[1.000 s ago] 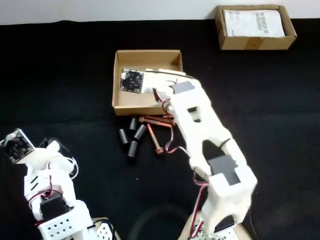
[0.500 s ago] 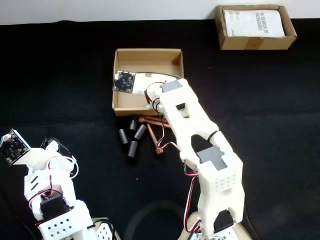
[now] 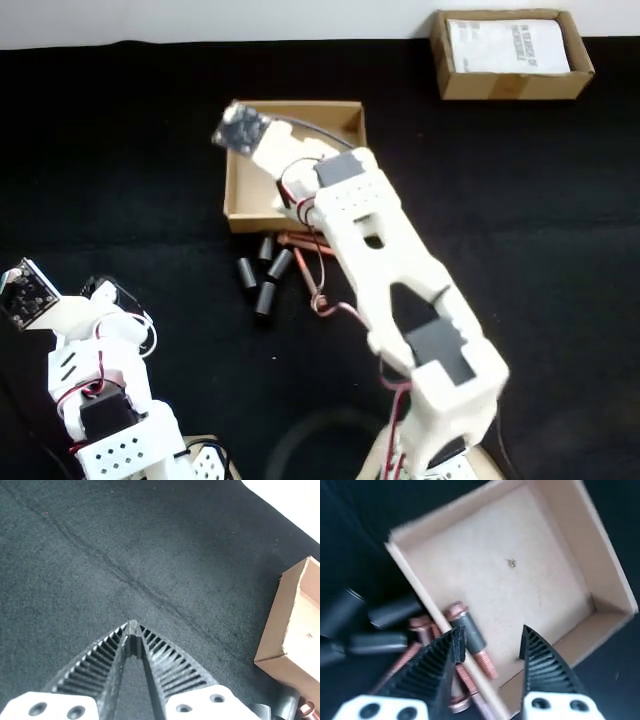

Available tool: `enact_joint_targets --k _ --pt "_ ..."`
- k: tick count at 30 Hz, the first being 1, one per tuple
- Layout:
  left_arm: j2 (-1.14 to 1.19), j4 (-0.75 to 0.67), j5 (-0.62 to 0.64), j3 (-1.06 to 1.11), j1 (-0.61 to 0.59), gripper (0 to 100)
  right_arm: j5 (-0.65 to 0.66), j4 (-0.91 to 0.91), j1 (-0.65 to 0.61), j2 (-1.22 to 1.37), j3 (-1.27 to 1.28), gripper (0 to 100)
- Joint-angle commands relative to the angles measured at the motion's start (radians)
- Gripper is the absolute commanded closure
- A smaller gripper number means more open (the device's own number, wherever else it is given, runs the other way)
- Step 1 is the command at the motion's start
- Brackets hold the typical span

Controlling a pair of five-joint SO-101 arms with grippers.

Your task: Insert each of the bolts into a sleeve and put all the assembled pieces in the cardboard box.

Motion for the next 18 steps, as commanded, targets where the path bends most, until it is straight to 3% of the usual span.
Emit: enact_joint_targets --k 1,5,10,13,18 --pt "-0.001 -0.017 0.005 0.016 -0.005 99 -0.381 0.102 -0.048 -0.18 -0.002 84.0" --pt "0.001 -0.017 0.005 0.016 -0.004 99 -0.839 0.213 -0.096 -0.266 0.001 84.0" --pt "0.002 -0.015 0.005 0.016 -0.004 99 -1.252 0.407 -0.147 -0.216 0.004 83.7" --pt "0.002 -0.015 0.005 0.016 -0.004 99 -1.379 0.513 -0.186 -0.122 0.004 83.7" --pt "0.004 -0.014 0.005 0.016 -0.004 99 -1.398 0.536 -0.226 0.018 -0.007 83.7"
